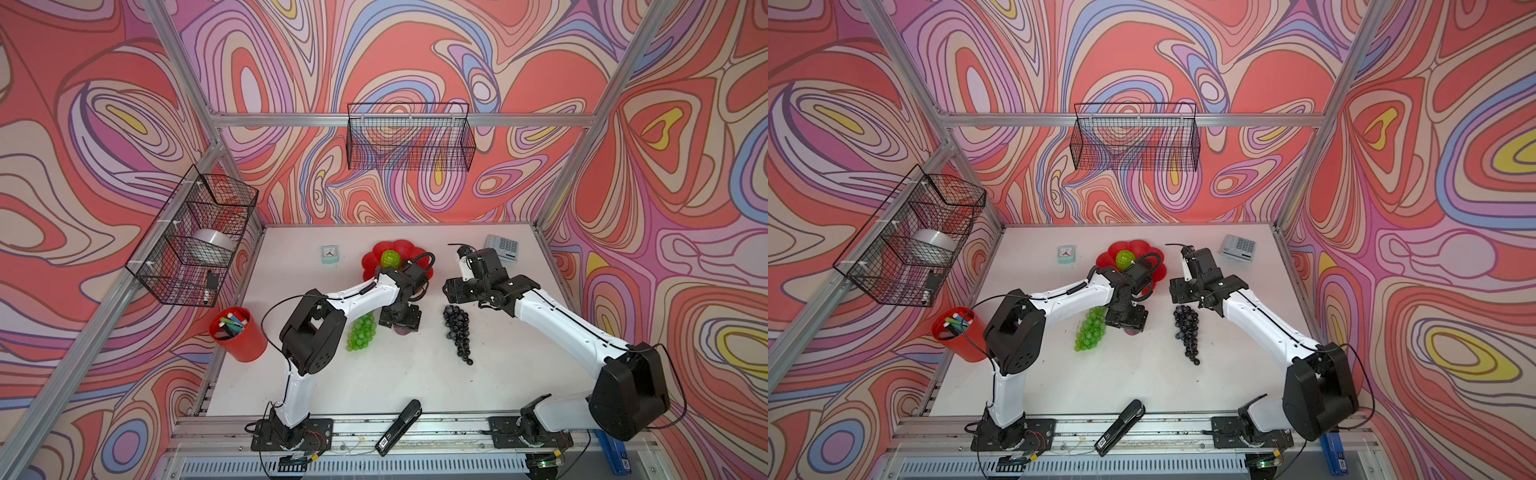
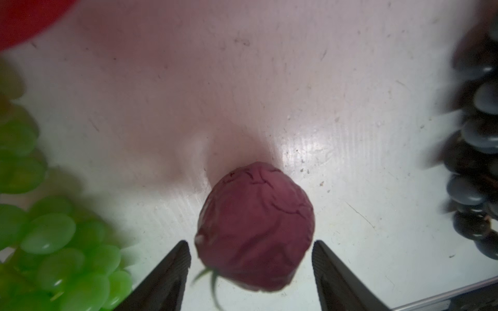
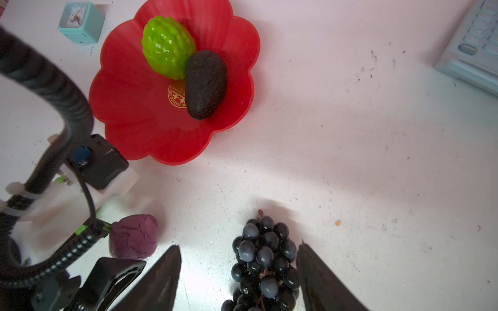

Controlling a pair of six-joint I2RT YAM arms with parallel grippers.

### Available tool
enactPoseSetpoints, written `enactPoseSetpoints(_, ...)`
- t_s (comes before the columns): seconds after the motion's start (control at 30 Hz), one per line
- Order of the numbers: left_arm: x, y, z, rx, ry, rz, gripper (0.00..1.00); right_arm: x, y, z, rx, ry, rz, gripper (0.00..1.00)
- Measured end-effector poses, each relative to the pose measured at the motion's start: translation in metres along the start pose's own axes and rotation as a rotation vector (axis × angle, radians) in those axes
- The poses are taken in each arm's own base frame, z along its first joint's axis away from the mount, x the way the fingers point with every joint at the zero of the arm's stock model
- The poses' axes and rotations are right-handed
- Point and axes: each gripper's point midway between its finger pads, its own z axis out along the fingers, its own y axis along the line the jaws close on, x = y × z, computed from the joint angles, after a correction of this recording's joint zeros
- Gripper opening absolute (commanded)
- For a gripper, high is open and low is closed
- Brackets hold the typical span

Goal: Arrange fruit in a fruit bowl
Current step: Pick up the fruit from the center of the table.

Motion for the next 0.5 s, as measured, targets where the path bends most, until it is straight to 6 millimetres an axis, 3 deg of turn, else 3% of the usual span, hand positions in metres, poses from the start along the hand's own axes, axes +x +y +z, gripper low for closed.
enactPoseSetpoints(0.37, -0.013, -0.005, 0.015, 0.007, 0.005, 0.01, 0.73, 0.003, 0.0, 0.004, 0.0, 0.015, 0.0, 0.7)
enactPoseSetpoints(0.5, -0.011, -0.006, 0.019, 0.011, 0.018, 0.01, 0.64, 0.003, 0.0, 0.004, 0.001, 0.015, 0.0, 0.7)
